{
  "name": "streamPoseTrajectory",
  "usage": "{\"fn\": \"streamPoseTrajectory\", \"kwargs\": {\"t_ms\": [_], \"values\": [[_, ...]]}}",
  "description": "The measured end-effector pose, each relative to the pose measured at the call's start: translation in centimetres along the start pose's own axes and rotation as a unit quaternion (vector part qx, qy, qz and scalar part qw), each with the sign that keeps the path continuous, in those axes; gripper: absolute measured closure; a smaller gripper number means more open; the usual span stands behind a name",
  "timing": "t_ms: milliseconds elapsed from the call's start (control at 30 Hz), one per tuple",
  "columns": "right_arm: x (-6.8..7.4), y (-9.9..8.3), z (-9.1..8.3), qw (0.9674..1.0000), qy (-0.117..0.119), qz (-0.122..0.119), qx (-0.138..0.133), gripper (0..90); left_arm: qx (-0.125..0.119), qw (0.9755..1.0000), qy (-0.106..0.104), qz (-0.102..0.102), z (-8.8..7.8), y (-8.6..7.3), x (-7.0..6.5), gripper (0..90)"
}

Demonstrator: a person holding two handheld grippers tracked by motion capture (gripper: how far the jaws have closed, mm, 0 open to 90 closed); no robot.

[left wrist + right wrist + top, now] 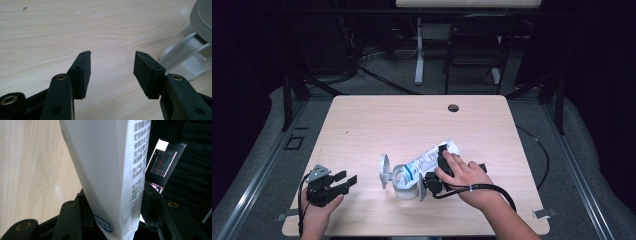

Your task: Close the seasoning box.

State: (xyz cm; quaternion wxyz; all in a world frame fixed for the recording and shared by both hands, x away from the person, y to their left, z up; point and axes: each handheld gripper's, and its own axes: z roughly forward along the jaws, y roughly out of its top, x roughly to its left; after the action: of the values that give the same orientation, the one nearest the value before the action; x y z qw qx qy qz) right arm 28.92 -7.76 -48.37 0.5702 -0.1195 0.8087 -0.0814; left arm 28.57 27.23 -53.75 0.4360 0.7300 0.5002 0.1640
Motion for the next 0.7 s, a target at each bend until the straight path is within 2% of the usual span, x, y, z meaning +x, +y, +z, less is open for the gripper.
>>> {"fn": "streamPoseTrajectory", "kwargs": {"t_ms": [700], "values": [[0.0,0.12,-0.46,0.9999,-0.005,-0.012,0.005,56.1,-0.002,1.0,-0.002,0.001,0.27,0.28,-0.26,48.6]]}}
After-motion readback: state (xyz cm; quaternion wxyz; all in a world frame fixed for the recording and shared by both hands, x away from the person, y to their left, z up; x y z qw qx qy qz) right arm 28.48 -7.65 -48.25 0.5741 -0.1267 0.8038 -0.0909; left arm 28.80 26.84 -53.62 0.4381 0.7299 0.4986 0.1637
